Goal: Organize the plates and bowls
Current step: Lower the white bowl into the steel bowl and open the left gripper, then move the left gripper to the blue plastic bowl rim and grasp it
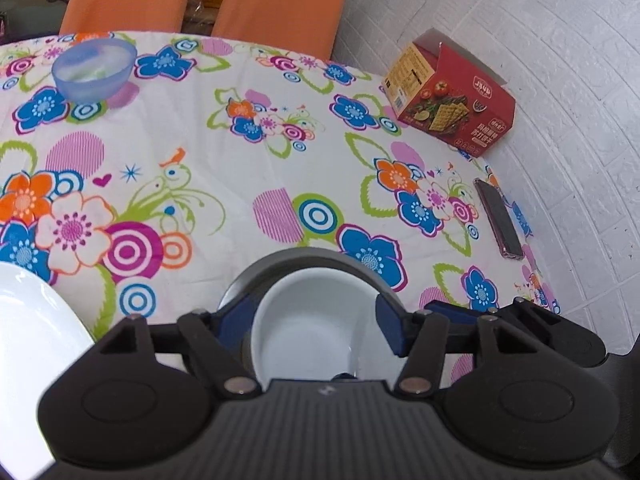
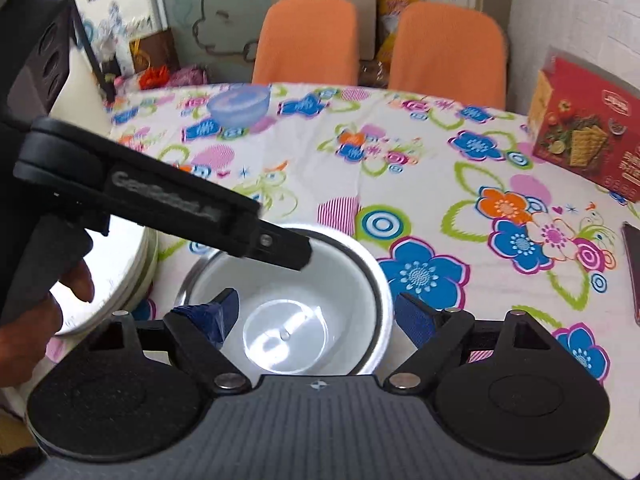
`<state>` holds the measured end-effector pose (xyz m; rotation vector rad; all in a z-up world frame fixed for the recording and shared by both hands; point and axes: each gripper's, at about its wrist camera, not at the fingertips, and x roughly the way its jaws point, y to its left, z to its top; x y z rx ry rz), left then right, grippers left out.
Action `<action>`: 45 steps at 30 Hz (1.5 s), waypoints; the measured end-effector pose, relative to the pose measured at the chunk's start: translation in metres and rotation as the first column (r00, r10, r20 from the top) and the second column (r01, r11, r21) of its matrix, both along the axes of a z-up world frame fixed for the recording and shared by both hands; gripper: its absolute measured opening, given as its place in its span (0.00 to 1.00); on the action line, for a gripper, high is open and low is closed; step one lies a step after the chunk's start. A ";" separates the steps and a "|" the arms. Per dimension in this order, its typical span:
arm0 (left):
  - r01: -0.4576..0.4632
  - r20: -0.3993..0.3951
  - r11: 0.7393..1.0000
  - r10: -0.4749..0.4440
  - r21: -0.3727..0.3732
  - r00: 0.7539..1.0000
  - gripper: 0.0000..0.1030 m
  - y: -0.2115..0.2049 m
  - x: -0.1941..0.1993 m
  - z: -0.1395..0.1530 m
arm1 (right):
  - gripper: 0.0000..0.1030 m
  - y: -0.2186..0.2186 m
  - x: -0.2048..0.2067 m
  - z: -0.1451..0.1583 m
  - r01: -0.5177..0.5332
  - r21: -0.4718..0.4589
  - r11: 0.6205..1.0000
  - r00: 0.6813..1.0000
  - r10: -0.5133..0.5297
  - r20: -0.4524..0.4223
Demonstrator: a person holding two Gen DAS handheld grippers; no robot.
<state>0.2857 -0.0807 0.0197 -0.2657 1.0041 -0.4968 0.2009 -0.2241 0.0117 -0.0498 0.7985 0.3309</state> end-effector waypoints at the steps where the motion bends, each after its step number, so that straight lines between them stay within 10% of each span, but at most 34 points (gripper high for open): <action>1: 0.003 0.019 1.000 -0.003 0.000 1.000 0.57 0.002 -0.003 0.004 | 0.70 -0.003 -0.004 0.001 0.009 0.020 1.000 1.000 -0.009 0.011; 19: -0.127 0.170 0.986 0.108 0.110 0.980 0.67 0.085 0.014 0.034 | 0.70 0.021 0.047 0.012 -0.037 0.081 0.996 0.998 0.041 -0.048; 31: -0.346 0.101 0.936 0.339 0.065 0.935 0.70 0.200 0.125 0.023 | 0.70 0.100 0.181 0.004 -0.138 0.006 0.990 0.990 0.138 -0.038; 45: -0.366 0.004 0.922 0.369 0.124 0.930 0.70 0.197 0.241 -0.023 | 0.70 0.160 0.295 -0.028 -0.144 -0.049 0.988 0.988 0.142 -0.054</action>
